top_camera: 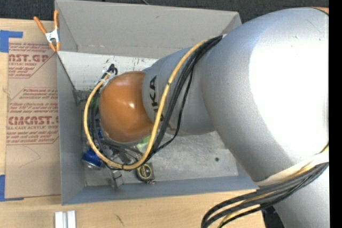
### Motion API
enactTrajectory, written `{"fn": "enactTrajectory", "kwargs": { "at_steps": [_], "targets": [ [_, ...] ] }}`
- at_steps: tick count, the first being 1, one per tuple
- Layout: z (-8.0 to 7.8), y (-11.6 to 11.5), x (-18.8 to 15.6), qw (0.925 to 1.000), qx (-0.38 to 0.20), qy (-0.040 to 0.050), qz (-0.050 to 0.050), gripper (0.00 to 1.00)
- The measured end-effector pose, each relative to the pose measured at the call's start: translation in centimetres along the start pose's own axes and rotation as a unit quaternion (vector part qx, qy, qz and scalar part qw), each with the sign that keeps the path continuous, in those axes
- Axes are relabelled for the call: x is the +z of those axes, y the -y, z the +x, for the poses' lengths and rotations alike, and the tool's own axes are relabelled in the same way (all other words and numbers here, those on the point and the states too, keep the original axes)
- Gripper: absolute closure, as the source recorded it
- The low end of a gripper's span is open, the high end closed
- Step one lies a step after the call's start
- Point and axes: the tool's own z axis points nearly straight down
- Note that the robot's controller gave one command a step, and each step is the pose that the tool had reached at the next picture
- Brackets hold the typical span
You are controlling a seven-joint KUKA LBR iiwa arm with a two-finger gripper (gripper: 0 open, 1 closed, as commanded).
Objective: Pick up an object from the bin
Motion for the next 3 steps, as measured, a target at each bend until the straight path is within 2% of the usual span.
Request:
{"fn": "enactTrajectory", "kwargs": {
  "at_steps": [1,2,3],
  "targets": [
    [-4.6,1.4,-3.2,0.9996,0.028,0.0016,0.001,0.0],
    [-4.9,1.4,-3.1,0.9964,0.085,-0.0011,0.0,0.0],
    [-2.6,1.1,0.1,0.9965,-0.084,-0.0031,0.0,0.0]
  ]
}}
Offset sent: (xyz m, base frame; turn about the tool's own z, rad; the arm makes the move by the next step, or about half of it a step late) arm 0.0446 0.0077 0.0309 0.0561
